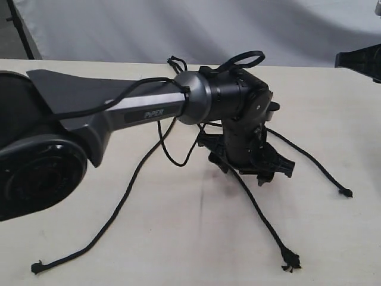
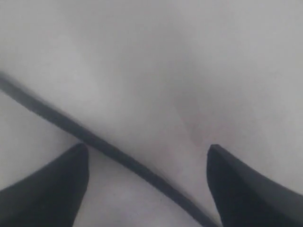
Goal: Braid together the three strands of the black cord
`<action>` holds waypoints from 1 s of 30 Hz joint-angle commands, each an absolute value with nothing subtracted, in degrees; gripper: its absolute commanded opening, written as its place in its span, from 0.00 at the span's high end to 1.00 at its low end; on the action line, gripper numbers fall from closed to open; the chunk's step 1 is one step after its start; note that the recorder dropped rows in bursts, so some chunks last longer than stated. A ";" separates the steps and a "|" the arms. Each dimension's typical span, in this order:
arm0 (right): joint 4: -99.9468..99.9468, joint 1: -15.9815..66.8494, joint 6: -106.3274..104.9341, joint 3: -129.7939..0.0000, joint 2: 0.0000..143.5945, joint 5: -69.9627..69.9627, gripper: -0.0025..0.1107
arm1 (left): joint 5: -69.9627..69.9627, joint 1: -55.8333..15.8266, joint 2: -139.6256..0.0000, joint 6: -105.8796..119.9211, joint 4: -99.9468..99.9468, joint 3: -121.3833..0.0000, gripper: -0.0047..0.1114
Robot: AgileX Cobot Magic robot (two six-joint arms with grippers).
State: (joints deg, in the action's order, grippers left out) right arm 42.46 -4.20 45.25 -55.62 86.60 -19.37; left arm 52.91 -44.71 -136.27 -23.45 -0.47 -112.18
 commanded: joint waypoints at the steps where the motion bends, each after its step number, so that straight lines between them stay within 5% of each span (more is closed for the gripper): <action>1: 42.22 -4.57 45.62 -55.47 86.01 -18.40 0.98 | 62.02 -44.96 -140.40 -24.11 -0.74 -117.44 0.39; 6: 42.07 -4.57 45.62 -54.52 86.01 -16.08 0.98 | 67.64 -44.96 -141.37 -22.21 -0.74 -118.10 0.56; 11: 42.07 -4.57 45.62 -54.43 86.01 -15.51 0.98 | 69.96 -44.96 -141.37 -13.08 -0.85 -118.10 0.96; 23: 42.07 -4.57 45.62 -54.43 86.01 -15.23 0.98 | 69.96 -42.85 -130.31 -7.66 13.21 -117.02 0.95; 30: 42.07 -4.57 45.62 -54.43 86.01 -15.23 0.98 | 69.96 -35.31 -126.06 -9.59 21.28 -104.83 0.95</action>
